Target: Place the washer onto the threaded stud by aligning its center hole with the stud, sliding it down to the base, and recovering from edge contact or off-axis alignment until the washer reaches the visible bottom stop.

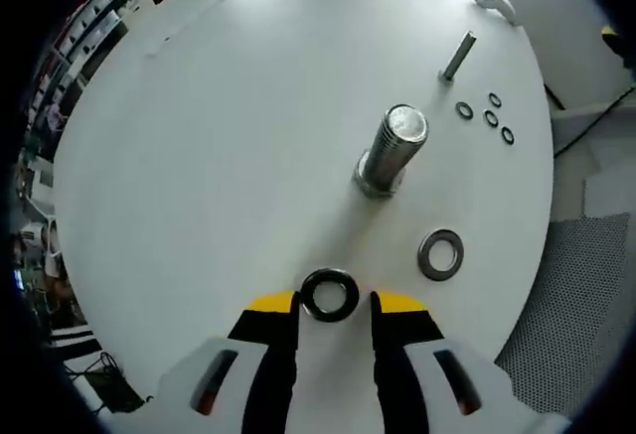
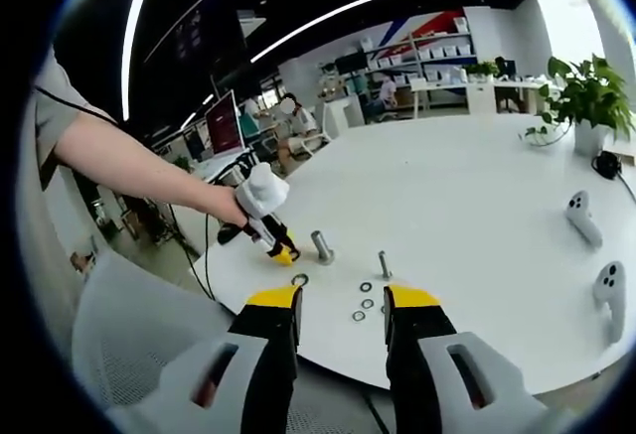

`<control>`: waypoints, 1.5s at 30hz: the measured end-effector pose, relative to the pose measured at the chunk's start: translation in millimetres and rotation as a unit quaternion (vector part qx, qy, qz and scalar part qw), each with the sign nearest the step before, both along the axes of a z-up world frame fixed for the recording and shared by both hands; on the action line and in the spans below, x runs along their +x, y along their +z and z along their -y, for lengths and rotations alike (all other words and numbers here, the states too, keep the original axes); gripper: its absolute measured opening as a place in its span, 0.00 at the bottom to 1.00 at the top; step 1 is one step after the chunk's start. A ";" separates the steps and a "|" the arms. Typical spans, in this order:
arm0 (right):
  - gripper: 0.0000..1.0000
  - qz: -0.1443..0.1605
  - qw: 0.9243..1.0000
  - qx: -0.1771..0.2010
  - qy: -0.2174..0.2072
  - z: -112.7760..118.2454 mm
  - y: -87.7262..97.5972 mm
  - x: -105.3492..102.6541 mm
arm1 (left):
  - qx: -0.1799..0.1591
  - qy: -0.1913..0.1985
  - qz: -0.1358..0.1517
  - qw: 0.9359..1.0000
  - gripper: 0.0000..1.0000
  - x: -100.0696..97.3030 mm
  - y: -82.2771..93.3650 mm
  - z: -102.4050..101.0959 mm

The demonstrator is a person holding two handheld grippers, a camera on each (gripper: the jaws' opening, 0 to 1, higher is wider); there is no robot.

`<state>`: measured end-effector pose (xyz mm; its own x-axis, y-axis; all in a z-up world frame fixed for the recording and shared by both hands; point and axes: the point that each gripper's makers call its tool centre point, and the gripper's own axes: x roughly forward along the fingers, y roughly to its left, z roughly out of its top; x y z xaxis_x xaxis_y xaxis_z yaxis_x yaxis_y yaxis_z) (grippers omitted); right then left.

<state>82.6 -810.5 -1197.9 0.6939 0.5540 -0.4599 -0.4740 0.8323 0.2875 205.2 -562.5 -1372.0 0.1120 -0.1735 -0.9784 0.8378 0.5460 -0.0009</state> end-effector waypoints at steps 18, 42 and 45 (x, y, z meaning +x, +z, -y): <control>0.35 0.000 1.000 -0.001 -0.001 0.6 -0.2 0.2 | 0.012 0.015 -0.001 1.000 0.20 -1.5 -0.1 0.1; 0.35 0.003 1.000 0.002 -0.004 1.5 1.2 1.1 | -0.004 0.006 0.001 1.000 0.19 -5.1 8.2 2.3; 0.35 0.003 1.000 0.003 -0.004 1.3 1.1 1.1 | -0.008 -0.003 0.005 1.000 0.19 -5.4 14.7 5.8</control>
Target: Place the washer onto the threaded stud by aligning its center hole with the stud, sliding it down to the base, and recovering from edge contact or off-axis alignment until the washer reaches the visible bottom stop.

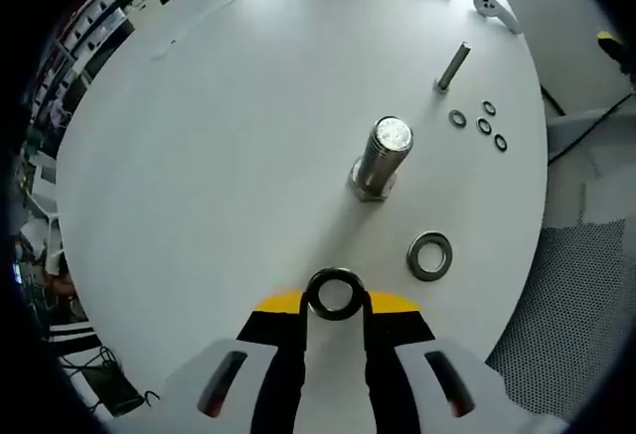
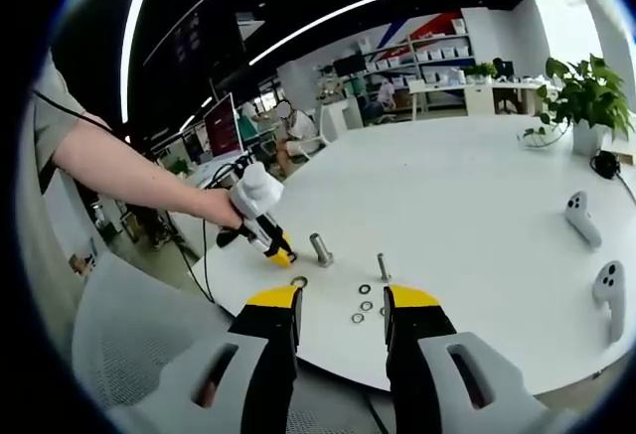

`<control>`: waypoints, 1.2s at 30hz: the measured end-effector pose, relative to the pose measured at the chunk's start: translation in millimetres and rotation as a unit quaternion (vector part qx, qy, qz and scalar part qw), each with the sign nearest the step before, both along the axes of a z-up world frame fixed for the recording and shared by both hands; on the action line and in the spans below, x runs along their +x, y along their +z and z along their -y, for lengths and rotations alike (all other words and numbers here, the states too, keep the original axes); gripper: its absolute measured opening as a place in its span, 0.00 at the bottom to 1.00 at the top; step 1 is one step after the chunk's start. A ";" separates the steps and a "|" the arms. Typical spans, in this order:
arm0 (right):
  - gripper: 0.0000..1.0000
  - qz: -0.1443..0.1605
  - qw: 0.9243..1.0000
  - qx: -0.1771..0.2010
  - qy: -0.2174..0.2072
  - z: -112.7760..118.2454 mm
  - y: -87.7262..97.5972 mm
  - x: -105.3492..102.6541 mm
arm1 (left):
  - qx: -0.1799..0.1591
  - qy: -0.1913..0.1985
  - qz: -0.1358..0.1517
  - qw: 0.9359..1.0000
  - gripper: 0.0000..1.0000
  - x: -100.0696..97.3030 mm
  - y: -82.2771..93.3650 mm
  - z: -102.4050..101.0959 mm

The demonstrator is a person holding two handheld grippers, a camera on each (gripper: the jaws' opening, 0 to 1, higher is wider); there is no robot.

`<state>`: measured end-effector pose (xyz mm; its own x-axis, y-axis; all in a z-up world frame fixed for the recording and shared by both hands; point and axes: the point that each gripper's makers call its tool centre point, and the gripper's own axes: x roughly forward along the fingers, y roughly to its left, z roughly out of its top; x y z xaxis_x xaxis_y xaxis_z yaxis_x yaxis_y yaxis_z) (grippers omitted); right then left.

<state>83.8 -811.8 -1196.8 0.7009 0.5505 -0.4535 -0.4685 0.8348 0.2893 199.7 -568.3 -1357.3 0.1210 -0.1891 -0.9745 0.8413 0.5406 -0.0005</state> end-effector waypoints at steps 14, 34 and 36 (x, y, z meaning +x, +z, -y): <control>0.35 0.000 1.000 0.000 0.001 -0.4 0.0 -0.2 | -0.023 -0.044 0.022 0.999 0.19 5.2 35.8 15.0; 0.35 0.001 1.000 0.001 0.004 -1.1 0.4 -0.7 | -0.054 -0.088 0.048 0.994 0.19 13.6 71.2 65.2; 0.35 0.003 1.000 0.003 0.002 -0.7 1.1 -0.5 | -0.052 -0.093 0.051 0.993 0.19 14.2 71.9 70.2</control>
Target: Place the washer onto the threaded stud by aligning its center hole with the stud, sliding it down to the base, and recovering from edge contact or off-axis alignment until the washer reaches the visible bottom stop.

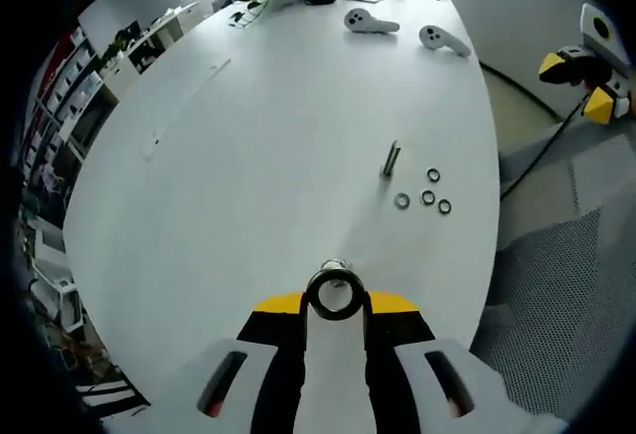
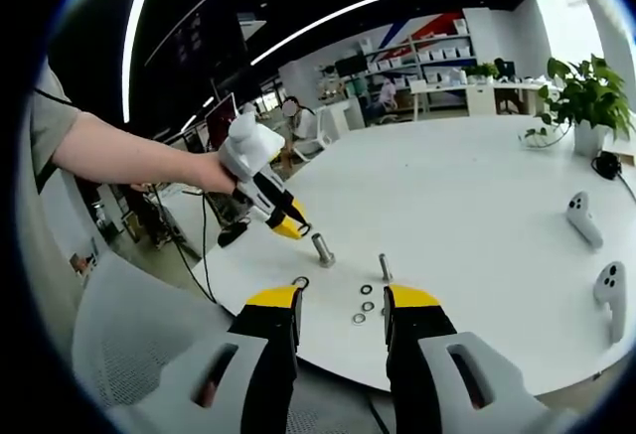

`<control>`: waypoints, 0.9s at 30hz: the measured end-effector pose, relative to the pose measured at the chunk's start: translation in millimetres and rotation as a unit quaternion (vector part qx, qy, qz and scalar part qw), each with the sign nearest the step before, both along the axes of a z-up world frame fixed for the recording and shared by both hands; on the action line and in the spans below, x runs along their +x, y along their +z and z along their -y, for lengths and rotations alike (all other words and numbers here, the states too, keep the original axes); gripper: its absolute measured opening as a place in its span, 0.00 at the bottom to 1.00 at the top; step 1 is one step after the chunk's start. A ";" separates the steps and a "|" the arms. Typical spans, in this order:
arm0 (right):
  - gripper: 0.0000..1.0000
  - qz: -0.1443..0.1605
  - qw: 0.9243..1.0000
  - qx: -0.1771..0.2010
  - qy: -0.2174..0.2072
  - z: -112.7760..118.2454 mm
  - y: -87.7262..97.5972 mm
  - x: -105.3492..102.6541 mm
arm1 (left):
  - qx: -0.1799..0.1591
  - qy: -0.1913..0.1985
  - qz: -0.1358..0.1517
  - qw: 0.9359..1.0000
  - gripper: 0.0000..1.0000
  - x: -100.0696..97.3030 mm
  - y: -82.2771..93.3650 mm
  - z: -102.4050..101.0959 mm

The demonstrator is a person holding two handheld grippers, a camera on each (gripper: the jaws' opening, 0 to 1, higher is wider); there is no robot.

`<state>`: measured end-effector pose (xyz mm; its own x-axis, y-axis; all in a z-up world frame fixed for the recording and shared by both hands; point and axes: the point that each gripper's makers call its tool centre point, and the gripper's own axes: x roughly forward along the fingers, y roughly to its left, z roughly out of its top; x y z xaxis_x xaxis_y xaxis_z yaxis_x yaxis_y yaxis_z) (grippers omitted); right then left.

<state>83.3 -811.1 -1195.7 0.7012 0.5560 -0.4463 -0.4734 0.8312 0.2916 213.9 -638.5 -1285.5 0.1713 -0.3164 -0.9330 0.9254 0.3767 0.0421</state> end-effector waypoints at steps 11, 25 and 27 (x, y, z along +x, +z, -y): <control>0.35 0.001 1.000 0.001 -0.001 0.4 0.4 0.2 | 0.020 -0.018 -0.004 1.000 0.19 3.3 -13.1 8.5; 0.35 0.000 1.000 0.001 -0.002 0.6 0.2 0.5 | 0.040 -0.030 -0.009 0.999 0.19 6.8 -27.1 7.2; 0.35 -0.001 1.000 0.000 -0.002 0.7 -0.3 0.6 | 0.042 -0.031 -0.010 0.999 0.19 8.1 -31.4 7.0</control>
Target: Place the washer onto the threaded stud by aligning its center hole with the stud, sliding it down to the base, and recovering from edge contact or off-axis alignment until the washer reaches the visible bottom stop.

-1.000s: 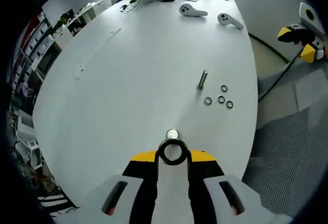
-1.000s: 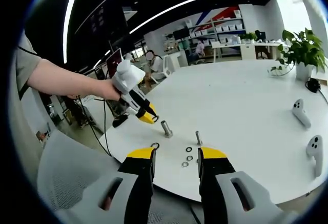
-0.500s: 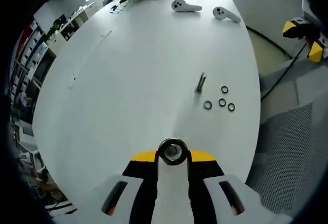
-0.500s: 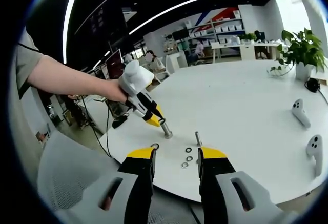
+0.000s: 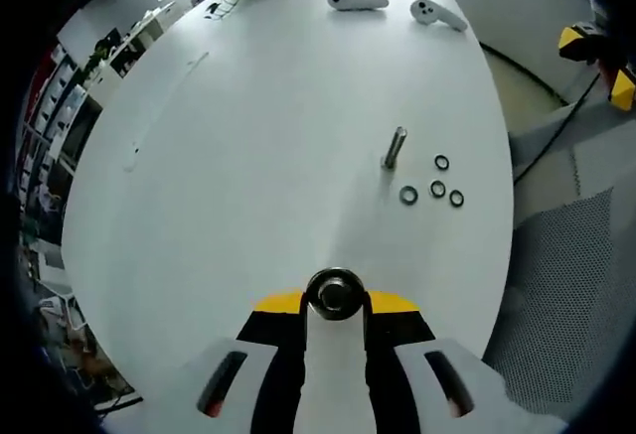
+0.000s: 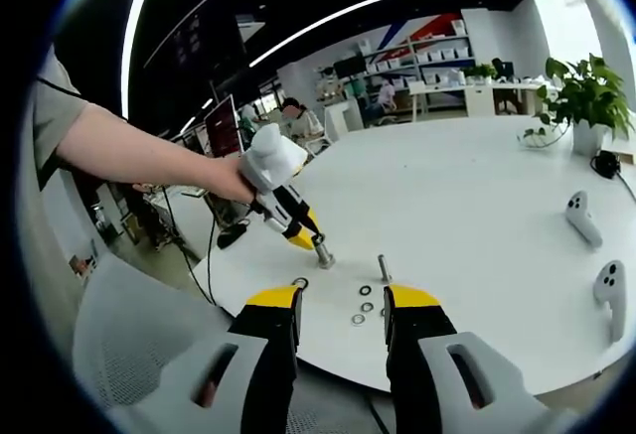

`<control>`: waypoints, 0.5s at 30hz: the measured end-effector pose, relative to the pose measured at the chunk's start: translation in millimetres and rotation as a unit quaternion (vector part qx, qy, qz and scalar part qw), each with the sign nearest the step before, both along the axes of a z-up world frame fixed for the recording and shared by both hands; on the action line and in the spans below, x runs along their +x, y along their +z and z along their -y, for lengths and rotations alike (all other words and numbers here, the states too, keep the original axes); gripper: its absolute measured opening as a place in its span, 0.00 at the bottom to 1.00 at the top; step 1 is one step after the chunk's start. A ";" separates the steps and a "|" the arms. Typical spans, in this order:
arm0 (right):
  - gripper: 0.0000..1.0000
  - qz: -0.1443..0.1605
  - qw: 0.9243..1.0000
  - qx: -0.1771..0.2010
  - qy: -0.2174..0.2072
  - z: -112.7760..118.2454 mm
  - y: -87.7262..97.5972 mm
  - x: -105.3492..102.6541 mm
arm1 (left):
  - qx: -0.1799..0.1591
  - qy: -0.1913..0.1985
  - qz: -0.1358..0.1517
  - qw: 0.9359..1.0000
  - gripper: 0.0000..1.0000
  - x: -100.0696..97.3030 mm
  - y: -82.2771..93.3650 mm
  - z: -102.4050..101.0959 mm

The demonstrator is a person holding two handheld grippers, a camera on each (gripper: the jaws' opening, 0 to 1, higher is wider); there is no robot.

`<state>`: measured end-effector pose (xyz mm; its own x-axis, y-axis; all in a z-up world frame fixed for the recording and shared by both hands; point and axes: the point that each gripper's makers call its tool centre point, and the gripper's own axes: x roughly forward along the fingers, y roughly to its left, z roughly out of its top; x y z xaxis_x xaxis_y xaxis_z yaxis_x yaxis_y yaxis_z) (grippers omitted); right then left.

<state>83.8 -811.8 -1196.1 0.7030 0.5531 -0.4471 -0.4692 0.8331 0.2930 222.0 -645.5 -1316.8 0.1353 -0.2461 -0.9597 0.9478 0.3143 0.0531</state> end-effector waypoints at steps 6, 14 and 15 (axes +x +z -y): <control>0.35 0.000 1.000 0.000 -0.003 1.0 -0.2 0.5 | 0.004 0.001 -0.004 1.000 0.19 -0.7 -12.5 -0.5; 0.35 -0.001 1.000 0.000 -0.006 2.4 -0.7 1.0 | 0.010 0.000 -0.004 1.000 0.19 -0.9 -29.1 0.2; 0.35 -0.001 1.000 0.000 -0.006 2.6 -0.8 1.1 | 0.010 0.000 -0.005 1.000 0.19 -0.4 -30.6 0.4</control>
